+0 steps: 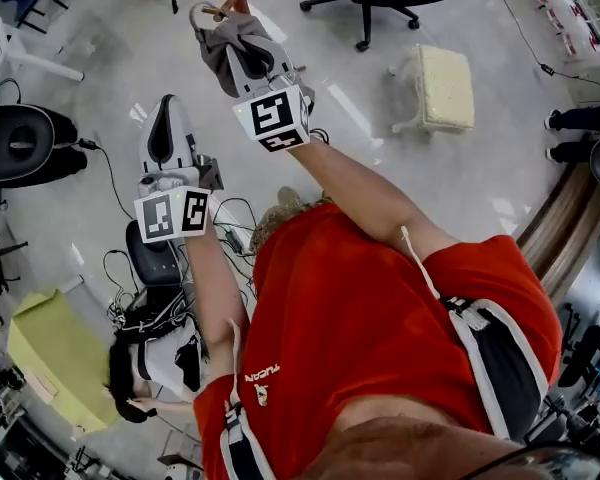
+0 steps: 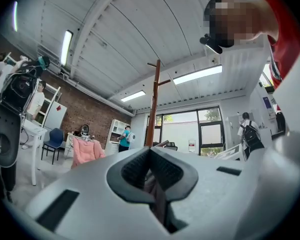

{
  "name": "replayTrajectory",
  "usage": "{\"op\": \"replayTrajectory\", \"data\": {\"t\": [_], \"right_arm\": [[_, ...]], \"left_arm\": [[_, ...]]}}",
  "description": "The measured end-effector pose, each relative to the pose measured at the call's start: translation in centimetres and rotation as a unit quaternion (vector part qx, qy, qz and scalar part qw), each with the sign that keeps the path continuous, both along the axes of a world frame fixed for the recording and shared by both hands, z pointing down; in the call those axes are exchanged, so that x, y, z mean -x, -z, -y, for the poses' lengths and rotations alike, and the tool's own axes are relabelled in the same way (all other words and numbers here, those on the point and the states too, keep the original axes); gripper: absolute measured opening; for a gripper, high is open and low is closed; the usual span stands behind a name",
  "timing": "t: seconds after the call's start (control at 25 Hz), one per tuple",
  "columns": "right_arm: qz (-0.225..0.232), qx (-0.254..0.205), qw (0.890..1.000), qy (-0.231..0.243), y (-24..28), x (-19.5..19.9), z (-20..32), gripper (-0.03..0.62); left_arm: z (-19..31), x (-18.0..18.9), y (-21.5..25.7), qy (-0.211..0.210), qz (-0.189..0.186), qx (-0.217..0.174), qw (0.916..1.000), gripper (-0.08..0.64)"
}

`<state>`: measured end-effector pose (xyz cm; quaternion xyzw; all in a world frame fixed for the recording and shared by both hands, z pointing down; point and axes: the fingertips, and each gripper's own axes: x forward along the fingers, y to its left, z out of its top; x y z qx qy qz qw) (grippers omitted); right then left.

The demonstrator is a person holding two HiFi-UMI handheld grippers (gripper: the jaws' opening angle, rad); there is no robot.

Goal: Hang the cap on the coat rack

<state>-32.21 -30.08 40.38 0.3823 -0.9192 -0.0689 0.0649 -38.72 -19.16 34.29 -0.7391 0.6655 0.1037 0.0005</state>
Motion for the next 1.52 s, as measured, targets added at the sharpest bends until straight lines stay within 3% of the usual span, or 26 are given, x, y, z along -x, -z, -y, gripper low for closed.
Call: {"op": "replayTrajectory", "data": {"t": [0.52,0.68,0.8,0.92,1.12,1.52], "right_arm": [[-0.039,0.041,0.996,-0.065,-5.6,0.9,4.6,0.035],[-0.042,0.049,0.996,-0.062,-7.0,1.0,5.6,0.035],[-0.044,0.066,0.996,-0.039,-8.1,1.3,5.9,0.051],[-0.041,0.085,0.996,-0.005,-9.0,1.9,5.6,0.122],[-0.022,0.082,0.995,0.053,-8.0,2.1,4.7,0.184],[0.032,0.039,0.987,0.154,-1.0,-1.3,1.7,0.17]], "left_arm": [[3.0,2.8,-1.5,-0.051,-0.014,0.01,0.9986,0.008],[3.1,2.9,-2.0,-0.054,-0.011,0.014,0.9984,0.008],[3.4,3.0,-2.3,-0.055,-0.011,0.018,0.9982,0.008],[3.7,3.0,-2.6,-0.058,-0.013,0.023,0.998,0.008],[4.1,2.4,-2.8,-0.065,-0.014,0.03,0.9973,0.008],[3.8,-0.1,-1.8,-0.056,-0.017,0.026,0.998,0.008]]}}
